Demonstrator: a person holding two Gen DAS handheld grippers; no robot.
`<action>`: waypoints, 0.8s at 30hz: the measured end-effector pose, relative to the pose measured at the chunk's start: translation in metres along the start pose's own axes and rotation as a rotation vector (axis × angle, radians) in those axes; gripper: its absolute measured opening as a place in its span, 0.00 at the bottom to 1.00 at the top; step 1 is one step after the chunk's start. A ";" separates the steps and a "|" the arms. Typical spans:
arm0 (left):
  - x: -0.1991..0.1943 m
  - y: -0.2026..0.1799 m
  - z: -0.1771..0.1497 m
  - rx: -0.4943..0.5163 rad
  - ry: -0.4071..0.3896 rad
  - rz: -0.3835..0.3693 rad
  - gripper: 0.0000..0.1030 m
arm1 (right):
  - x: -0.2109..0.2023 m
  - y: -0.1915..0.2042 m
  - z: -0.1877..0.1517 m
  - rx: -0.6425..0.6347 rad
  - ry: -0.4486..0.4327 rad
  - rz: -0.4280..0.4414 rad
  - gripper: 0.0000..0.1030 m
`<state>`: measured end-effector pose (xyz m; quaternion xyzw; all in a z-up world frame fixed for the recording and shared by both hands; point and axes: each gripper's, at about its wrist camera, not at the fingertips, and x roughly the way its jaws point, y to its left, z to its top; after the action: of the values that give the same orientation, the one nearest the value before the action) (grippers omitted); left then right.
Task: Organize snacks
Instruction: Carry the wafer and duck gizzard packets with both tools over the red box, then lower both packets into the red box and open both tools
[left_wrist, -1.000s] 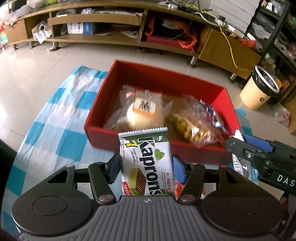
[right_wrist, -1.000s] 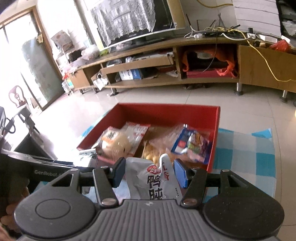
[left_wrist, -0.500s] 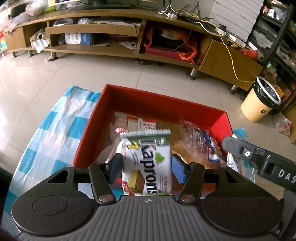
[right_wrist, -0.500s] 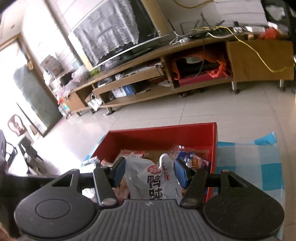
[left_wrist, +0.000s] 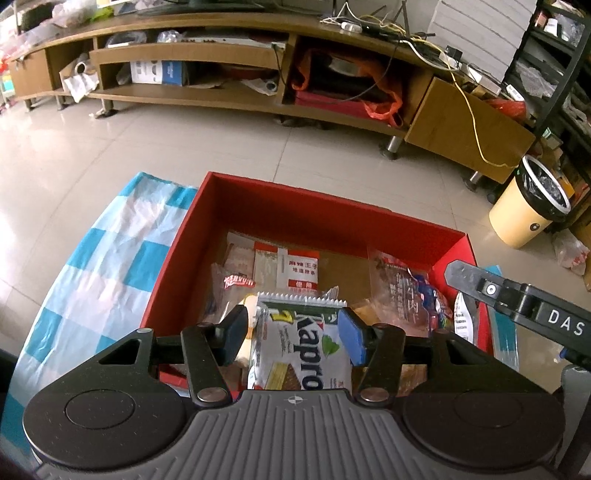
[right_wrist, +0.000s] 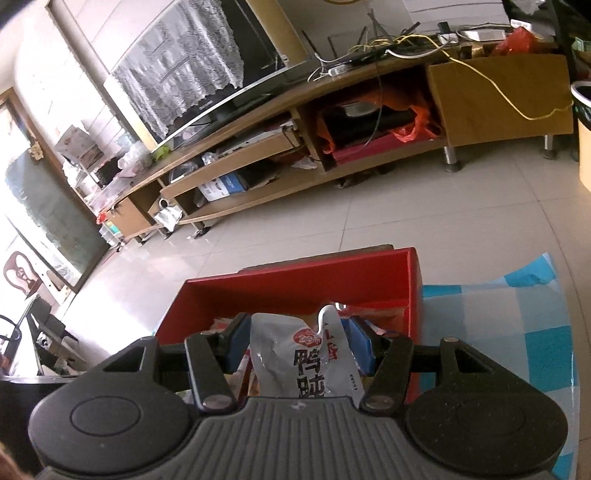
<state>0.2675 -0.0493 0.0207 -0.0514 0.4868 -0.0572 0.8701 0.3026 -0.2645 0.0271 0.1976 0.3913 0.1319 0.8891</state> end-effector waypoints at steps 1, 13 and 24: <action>0.001 0.000 0.001 -0.002 0.000 0.000 0.60 | 0.001 -0.001 0.000 0.001 0.004 0.001 0.55; 0.011 -0.005 0.012 0.003 -0.011 0.003 0.63 | 0.008 -0.011 0.004 0.066 0.021 0.005 0.59; -0.001 -0.001 0.015 0.008 -0.051 0.002 0.83 | 0.010 -0.006 0.003 0.031 0.025 -0.024 0.61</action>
<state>0.2797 -0.0494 0.0300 -0.0486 0.4641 -0.0570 0.8826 0.3114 -0.2671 0.0197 0.2051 0.4069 0.1177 0.8823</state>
